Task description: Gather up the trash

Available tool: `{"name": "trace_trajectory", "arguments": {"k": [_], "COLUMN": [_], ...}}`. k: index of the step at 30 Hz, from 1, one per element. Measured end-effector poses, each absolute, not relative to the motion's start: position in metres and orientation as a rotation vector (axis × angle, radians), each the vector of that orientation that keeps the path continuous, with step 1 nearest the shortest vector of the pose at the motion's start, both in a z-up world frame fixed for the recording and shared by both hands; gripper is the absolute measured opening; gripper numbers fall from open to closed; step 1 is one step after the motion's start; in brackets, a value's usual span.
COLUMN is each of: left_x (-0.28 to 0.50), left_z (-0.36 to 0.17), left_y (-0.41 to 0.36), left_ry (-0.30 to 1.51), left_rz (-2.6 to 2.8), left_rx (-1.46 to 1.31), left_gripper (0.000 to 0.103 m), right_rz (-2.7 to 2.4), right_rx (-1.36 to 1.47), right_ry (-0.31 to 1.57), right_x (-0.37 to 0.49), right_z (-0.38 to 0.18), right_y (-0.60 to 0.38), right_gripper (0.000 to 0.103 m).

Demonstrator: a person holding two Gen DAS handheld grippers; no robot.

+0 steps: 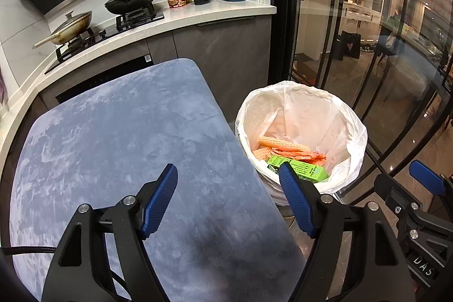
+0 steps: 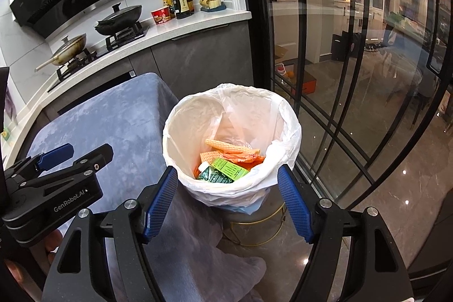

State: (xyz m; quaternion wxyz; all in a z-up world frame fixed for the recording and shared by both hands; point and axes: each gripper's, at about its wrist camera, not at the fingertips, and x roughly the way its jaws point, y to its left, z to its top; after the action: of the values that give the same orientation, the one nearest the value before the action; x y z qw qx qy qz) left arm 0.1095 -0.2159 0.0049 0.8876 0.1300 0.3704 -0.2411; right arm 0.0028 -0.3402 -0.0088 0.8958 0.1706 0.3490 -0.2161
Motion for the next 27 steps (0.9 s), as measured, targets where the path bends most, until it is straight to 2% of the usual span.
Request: {"name": "trace_trajectory", "arguments": {"k": [2, 14, 17, 21, 27], "left_x": [0.1084, 0.1051, 0.1048, 0.1047, 0.1031], "left_z": [0.0043, 0.0021, 0.0005, 0.0000, -0.0019], "left_y": [-0.2158, -0.2161, -0.2165, -0.2158, -0.2164], "left_ry": [0.765, 0.774, 0.778, 0.776, 0.776], "left_rz": [-0.499, -0.503, -0.503, -0.502, -0.503], "left_rx": [0.272, 0.276, 0.279, 0.277, 0.286], "left_gripper": [0.076, 0.076, 0.077, 0.084, 0.091], "right_rz": [-0.448, -0.447, -0.457, -0.470, -0.479], "right_rx": [0.355, 0.357, 0.346, 0.328, 0.334], "right_ry": [0.725, 0.734, 0.731, 0.723, 0.726], "right_x": [0.0022, 0.0013, 0.0012, 0.0003, 0.0015], "right_z": [-0.0089, -0.0116, -0.0111, -0.0100, -0.0126], "right_y": [-0.3407, -0.3417, -0.3411, -0.3392, -0.3427], "right_gripper": [0.070, 0.070, 0.075, 0.083, 0.084]}}
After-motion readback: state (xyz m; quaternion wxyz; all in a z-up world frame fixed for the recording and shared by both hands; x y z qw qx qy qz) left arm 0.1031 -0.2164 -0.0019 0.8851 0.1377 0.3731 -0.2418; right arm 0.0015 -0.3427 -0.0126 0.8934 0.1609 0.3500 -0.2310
